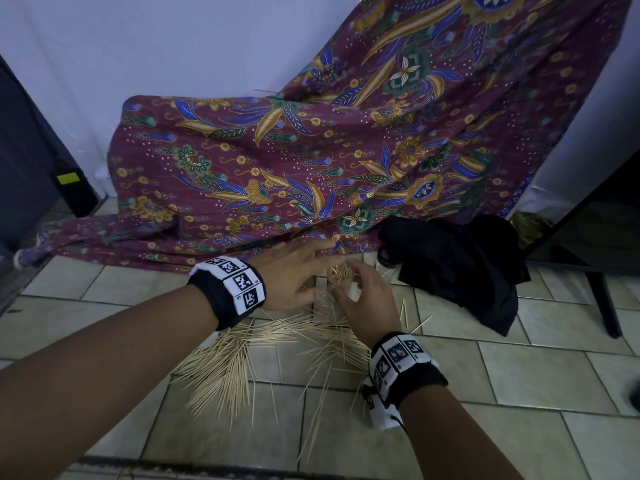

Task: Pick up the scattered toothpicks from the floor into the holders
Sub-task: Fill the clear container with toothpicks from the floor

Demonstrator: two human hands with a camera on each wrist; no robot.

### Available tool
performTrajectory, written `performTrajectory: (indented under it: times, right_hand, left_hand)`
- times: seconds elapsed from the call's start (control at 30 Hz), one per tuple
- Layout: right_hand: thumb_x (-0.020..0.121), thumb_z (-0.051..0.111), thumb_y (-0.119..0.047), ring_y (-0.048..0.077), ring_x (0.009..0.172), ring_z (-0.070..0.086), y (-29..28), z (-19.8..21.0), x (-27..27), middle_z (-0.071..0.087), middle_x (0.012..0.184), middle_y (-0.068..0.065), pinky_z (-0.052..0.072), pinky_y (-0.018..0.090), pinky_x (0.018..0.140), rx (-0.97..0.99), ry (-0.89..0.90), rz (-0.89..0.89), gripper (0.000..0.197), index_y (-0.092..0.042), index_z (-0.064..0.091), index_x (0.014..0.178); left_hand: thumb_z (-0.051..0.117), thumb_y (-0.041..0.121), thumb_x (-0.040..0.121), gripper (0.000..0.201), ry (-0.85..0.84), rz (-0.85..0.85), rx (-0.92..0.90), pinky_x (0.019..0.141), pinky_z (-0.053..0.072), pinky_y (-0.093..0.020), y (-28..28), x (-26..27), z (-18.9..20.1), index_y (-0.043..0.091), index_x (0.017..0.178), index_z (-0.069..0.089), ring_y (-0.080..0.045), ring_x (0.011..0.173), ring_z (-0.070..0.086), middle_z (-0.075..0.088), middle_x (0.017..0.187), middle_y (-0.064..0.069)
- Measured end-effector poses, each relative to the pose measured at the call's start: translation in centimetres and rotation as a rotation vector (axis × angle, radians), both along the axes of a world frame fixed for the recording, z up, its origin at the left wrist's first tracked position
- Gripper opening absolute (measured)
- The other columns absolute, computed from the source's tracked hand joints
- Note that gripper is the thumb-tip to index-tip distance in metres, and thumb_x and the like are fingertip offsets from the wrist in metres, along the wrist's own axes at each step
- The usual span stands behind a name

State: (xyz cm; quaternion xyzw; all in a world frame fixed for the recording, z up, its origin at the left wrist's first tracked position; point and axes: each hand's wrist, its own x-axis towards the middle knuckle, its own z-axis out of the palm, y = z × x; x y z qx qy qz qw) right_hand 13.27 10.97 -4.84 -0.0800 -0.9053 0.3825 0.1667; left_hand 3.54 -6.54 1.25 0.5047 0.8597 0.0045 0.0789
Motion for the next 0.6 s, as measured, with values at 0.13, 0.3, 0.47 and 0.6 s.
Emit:
performTrajectory:
  times: [0.13, 0.3, 0.47, 0.6]
  right_hand:
    - [0.087, 0.071, -0.035, 0.003, 0.1, 0.051, 0.15, -0.03, 0.0, 0.059, 0.122, -0.002, 0.042, 0.022, 0.088, 0.018, -0.001, 0.003, 0.05, -0.017, 0.054, 0.13]
    - [0.088, 0.07, -0.037, 0.012, 0.109, 0.055, 0.14, -0.14, -0.05, 0.059, 0.124, -0.001, 0.042, 0.023, 0.091, 0.018, -0.015, 0.005, 0.051, -0.017, 0.054, 0.132]
    - [0.088, 0.071, -0.034, 0.015, 0.111, 0.056, -0.08, 0.03, -0.04, 0.06, 0.124, 0.002, 0.044, 0.027, 0.093, 0.021, -0.011, 0.012, 0.05, -0.014, 0.054, 0.131]
    - [0.088, 0.07, -0.035, 0.014, 0.113, 0.055, -0.1, 0.02, 0.06, 0.06, 0.126, 0.0, 0.043, 0.025, 0.094, 0.018, -0.019, 0.012, 0.051, -0.015, 0.053, 0.132]
  left_hand:
    - [0.041, 0.046, 0.096, 0.07, 0.018, 0.028, -0.03, 0.11, 0.028, -0.047, -0.51, -0.02, -0.36, 0.036, 0.152, 0.001, -0.021, 0.142, 0.024, -0.004, 0.159, 0.009]
    - [0.038, 0.048, 0.095, 0.068, 0.037, 0.012, -0.037, 0.109, 0.028, -0.053, -0.86, 0.17, -0.78, 0.043, 0.15, -0.003, -0.025, 0.142, 0.026, -0.006, 0.159, 0.009]
    - [0.039, 0.047, 0.095, 0.065, 0.034, 0.021, -0.031, 0.111, 0.024, -0.055, -0.3, 0.62, -0.76, 0.039, 0.151, 0.008, -0.026, 0.143, 0.023, -0.007, 0.159, 0.008]
    - [0.038, 0.045, 0.094, 0.063, 0.01, 0.027, -0.042, 0.112, 0.021, -0.057, -0.45, 0.61, -0.24, 0.045, 0.15, 0.008, -0.025, 0.145, 0.018, -0.007, 0.159, 0.009]
